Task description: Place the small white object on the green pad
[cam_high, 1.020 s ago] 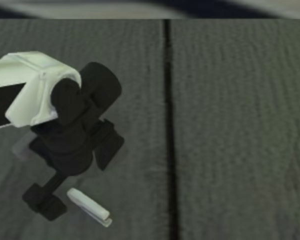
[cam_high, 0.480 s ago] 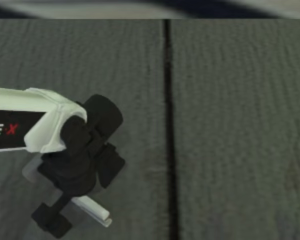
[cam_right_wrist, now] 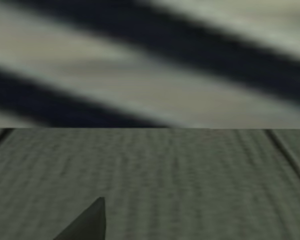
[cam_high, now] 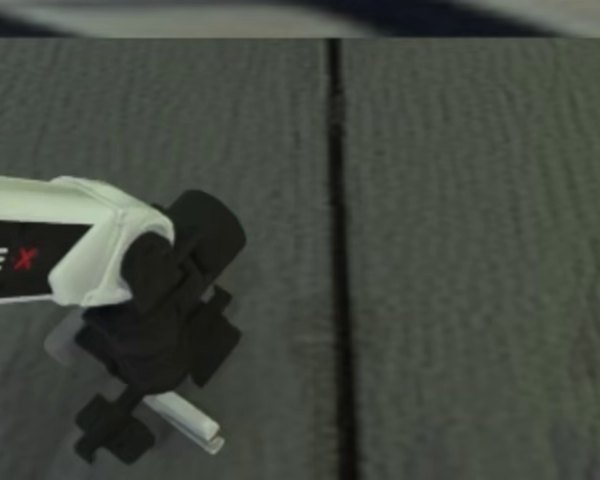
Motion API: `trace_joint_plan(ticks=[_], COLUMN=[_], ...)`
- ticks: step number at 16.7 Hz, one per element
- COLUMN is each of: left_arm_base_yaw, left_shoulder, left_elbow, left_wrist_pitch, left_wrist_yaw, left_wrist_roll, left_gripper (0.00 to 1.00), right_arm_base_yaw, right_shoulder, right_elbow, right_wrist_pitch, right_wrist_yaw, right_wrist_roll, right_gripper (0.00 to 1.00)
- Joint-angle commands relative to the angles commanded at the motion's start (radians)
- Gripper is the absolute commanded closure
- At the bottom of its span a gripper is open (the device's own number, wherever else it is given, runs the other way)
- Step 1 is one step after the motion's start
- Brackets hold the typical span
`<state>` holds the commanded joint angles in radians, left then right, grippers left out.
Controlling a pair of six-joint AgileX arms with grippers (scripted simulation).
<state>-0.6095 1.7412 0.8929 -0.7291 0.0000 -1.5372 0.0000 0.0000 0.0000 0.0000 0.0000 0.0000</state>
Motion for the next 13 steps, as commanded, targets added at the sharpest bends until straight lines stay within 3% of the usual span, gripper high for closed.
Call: trace_joint_plan(ticks=[7,13], left_arm_base_yaw=[0.000,0.000], left_shoulder=[0.000,0.000], left_elbow=[0.000,0.000], left_wrist_pitch=[0.000,0.000], left_wrist_yaw=[0.000,0.000], left_wrist_roll=[0.000,0.000], left_gripper=[0.98,1.00], right_arm_base_yaw=[0.000,0.000], right_shoulder=[0.000,0.000], right_elbow=[0.000,0.000], right_wrist_pitch=[0.000,0.000], right_wrist_yaw=[0.000,0.000], right_wrist_roll=[0.000,0.000], right_gripper=[0.00,0.00])
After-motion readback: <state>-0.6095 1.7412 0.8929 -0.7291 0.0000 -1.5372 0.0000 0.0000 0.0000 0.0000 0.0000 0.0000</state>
